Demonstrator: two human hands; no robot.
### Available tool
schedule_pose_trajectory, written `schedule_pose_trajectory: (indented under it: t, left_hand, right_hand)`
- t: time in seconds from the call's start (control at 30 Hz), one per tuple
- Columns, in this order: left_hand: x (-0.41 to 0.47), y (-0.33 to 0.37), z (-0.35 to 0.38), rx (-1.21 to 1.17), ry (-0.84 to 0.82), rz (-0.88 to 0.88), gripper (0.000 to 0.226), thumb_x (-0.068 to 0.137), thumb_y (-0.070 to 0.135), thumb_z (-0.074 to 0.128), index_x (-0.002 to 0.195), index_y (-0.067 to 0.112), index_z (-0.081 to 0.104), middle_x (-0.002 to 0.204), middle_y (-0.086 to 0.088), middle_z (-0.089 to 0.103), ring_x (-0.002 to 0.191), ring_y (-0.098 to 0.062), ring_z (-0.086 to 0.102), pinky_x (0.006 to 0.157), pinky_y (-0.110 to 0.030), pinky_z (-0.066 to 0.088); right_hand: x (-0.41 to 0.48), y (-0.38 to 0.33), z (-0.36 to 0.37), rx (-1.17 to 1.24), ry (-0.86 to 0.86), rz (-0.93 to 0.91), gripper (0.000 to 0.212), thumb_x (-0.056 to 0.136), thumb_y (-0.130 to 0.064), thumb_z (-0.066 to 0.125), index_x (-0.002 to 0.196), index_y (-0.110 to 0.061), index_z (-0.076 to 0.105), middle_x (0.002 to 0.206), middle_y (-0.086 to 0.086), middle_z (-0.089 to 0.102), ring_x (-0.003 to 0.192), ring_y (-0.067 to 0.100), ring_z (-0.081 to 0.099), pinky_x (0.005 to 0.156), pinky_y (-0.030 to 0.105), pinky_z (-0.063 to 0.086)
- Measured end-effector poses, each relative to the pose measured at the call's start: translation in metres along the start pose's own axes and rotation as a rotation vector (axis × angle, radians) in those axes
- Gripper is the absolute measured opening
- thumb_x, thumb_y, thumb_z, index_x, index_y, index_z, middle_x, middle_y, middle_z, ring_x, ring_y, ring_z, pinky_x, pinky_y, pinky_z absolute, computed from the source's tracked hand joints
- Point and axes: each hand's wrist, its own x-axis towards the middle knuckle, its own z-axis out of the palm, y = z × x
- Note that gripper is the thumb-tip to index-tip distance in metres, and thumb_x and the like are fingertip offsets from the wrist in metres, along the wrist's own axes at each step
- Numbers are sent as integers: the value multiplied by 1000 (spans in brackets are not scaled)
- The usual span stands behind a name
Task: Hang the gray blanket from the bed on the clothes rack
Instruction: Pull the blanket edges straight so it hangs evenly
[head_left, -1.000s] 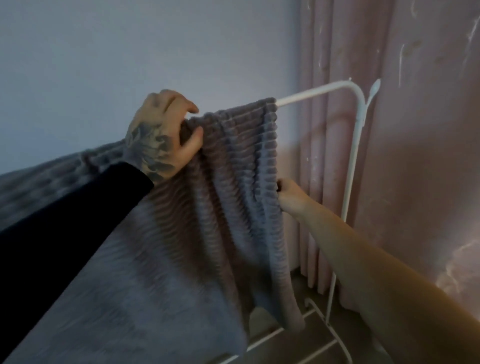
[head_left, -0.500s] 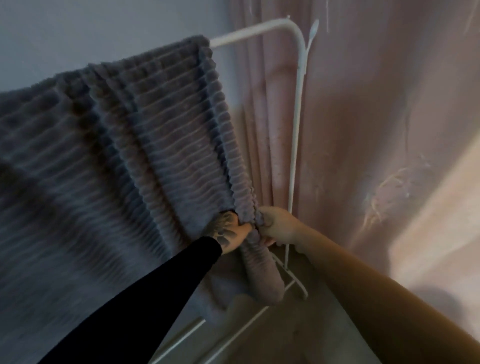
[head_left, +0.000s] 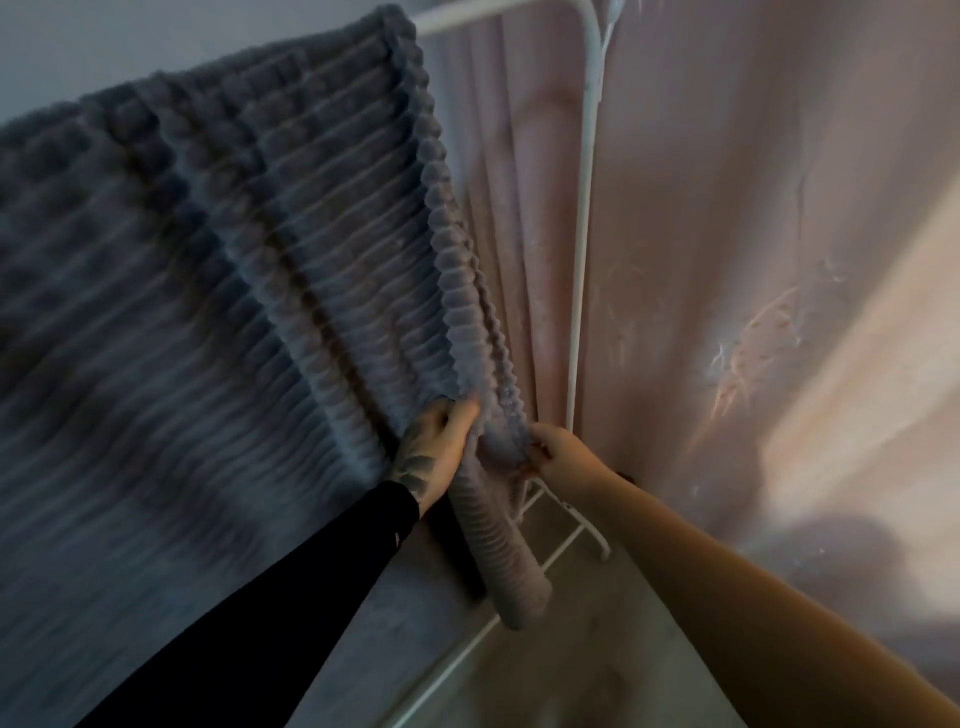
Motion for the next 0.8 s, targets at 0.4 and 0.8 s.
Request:
schedule_pose_trajectory:
  t: [0.4,0.8]
  left_hand:
    - [23,-65,-10,448,-186,75,33,84,24,75,115,13,70,120,-11,73,116,-30,67,92,-27,48]
    - [24,-101,-1,337,-312,-257,19,79,4,68,98,6,70,88,-11,71,80,-28,71,64,-33,58]
  right_hand:
    - [-3,-11,47,167,44,133,21,101,-26,68,116,-15,76,112,3,79,106,16,73,104,39,55]
    - [-14,12,62,-30,-28,241,22,89,-24,83,110,-21,78,100,-12,74,89,-1,66,83,18,52]
